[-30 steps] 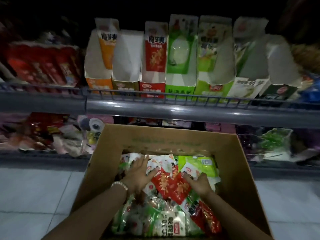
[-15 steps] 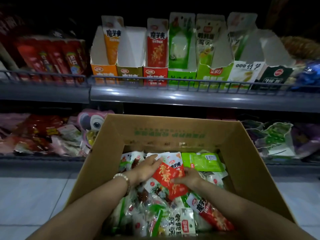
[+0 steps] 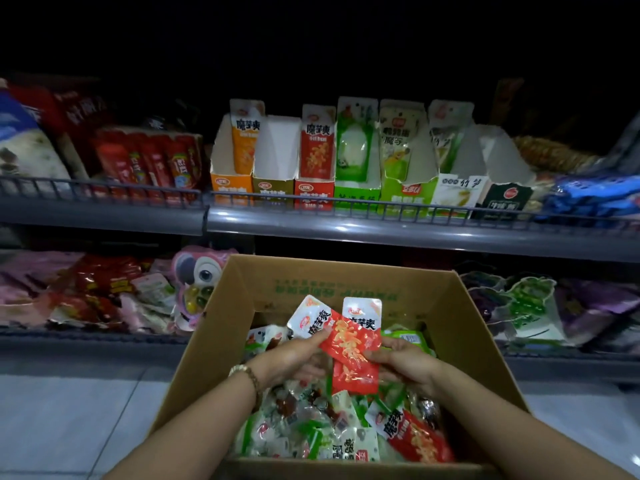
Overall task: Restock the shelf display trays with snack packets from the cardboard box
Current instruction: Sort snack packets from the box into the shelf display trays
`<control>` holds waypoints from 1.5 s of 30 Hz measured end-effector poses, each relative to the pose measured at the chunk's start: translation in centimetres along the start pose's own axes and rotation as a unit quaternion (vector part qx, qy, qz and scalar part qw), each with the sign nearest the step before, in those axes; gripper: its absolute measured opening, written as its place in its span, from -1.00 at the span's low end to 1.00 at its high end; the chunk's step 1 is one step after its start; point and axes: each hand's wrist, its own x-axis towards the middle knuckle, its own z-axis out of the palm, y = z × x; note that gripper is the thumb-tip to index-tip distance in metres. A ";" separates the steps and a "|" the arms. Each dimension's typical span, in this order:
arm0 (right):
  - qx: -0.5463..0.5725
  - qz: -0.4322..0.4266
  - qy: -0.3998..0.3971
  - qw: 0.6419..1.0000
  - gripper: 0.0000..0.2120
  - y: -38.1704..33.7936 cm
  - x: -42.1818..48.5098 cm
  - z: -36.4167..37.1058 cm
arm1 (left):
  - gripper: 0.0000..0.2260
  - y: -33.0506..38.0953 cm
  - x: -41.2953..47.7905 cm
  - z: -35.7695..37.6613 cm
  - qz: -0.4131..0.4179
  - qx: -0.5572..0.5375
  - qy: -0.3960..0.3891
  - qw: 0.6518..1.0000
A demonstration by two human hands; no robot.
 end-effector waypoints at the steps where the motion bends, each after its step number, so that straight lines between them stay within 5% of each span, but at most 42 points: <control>1: -0.004 -0.013 -0.010 1.000 -0.73 -0.4 -0.8 0.5 | -0.52 0.3 -0.5 0.5 0.014 -0.036 0.024 0.999; 5: -0.035 -0.060 -0.035 0.997 -0.58 -2.0 -4.2 2.9 | -0.73 1.9 -3.9 2.2 0.110 -0.103 0.110 0.982; 10: -0.051 -0.130 0.016 0.990 -0.62 -3.3 -8.2 5.7 | -0.85 2.8 -7.9 1.8 0.177 -0.118 0.135 0.968; 20: -0.027 -0.187 0.056 0.980 -0.65 -5.2 -6.4 5.5 | -0.60 4.4 -7.7 1.2 0.199 -0.060 0.135 0.969; 31: -0.079 -0.213 -0.014 0.974 -0.86 -10.5 -0.5 3.3 | -0.78 6.4 -3.2 -0.5 0.218 -0.114 0.210 0.946; 40: -0.181 -0.312 -0.075 0.930 -0.32 -15.4 -5.0 4.5 | -0.83 8.3 -8.1 0.5 0.300 -0.109 0.273 0.907; 45: -0.251 -0.314 -0.111 0.909 -0.37 -17.7 -7.9 4.8 | -0.85 10.3 -10.6 0.9 0.337 -0.081 0.288 0.893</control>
